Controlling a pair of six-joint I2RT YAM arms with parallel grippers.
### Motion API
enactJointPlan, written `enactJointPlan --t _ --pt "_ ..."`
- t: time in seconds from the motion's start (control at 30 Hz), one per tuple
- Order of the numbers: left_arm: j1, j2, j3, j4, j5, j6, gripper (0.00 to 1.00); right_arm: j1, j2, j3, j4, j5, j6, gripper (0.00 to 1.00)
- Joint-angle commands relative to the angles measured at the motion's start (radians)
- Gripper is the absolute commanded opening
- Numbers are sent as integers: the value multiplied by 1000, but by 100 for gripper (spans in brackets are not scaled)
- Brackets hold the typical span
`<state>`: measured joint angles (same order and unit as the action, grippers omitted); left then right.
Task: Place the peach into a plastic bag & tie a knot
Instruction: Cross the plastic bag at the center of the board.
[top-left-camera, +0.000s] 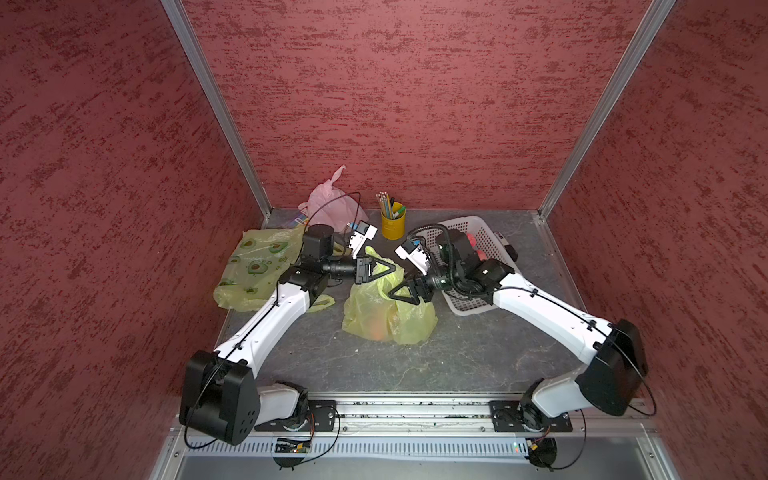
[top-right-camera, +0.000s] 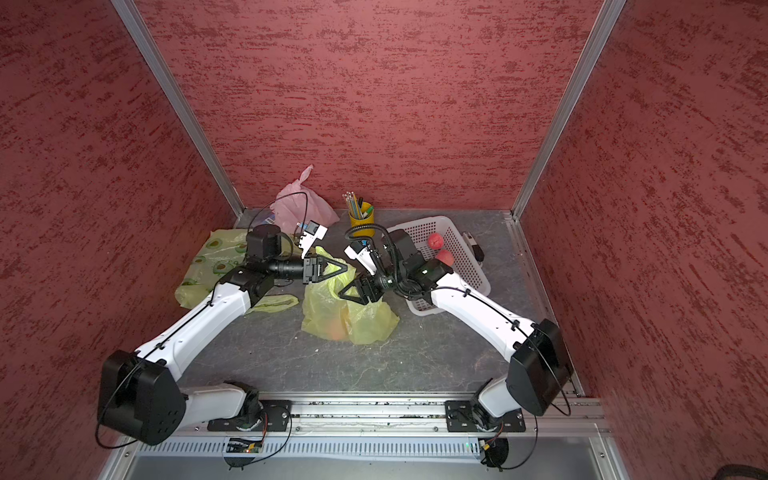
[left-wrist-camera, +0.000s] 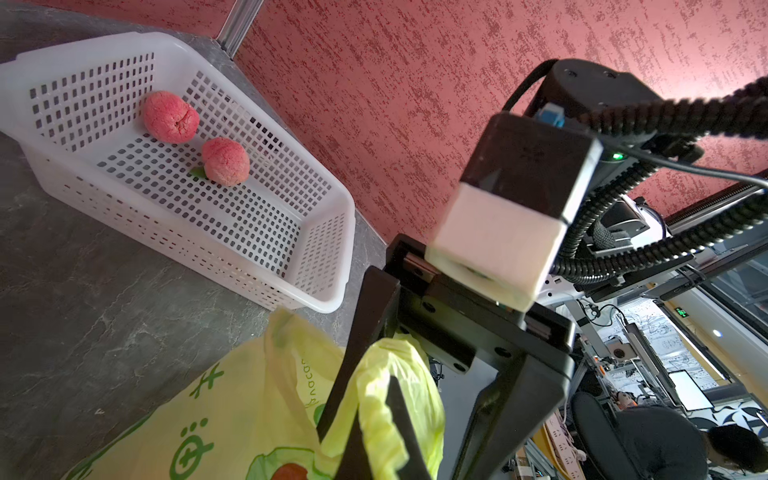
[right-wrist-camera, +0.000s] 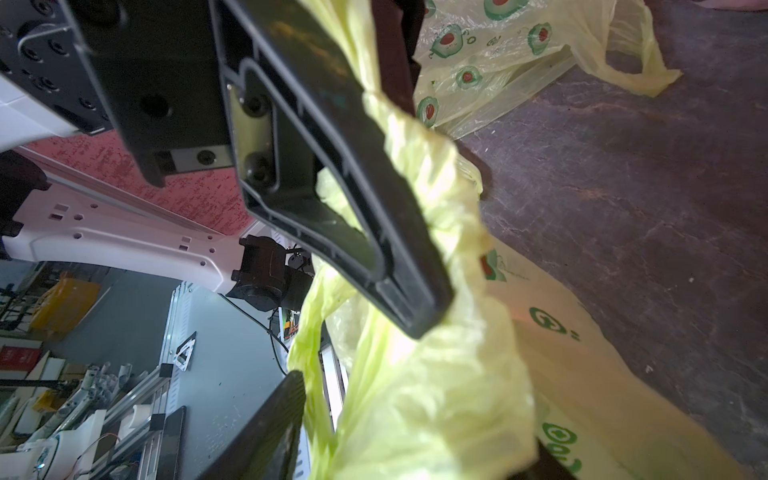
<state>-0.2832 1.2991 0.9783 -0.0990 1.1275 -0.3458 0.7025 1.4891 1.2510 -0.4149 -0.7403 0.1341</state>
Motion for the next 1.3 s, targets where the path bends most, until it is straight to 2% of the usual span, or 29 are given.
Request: enactJointPlan --t 0.0,0.13,0.23,0.37,0.4,0.5,0.53,0.57,0.7,1.03,1.13,1.27 --pt "10 8 38 12 15 -7 0 14 18 -2 -32 20 -21 59" --pt "10 10 40 18 17 -16 0 18 33 3 -39 54 -22 54" --pt "10 10 39 20 20 -19 0 20 38 3 -23 81 -13 46" --pt "11 0 29 16 20 -22 2 20 42 7 -1 122 -3 26" --pt "13 -3 27 12 19 -22 9 20 40 5 10 130 0 20" --pt "21 -18 12 4 10 -24 43 18 29 2 29 140 3 6" --pt "27 -25 6 -2 3 -24 52 18 24 3 27 143 1 4" --pt "39 -36 -4 -9 -3 -22 56 18 20 7 21 146 -4 1" --pt "99 -95 -45 -24 4 -17 67 9 -20 11 9 132 -12 0" --pt "112 -212 -65 -138 -65 42 71 -61 -102 47 -5 9 -10 0" --pt "85 -238 -72 -164 -93 71 72 -79 -118 57 17 -53 8 0" --pt "2 -239 -60 -178 -153 117 74 -81 -113 86 26 -132 27 0"
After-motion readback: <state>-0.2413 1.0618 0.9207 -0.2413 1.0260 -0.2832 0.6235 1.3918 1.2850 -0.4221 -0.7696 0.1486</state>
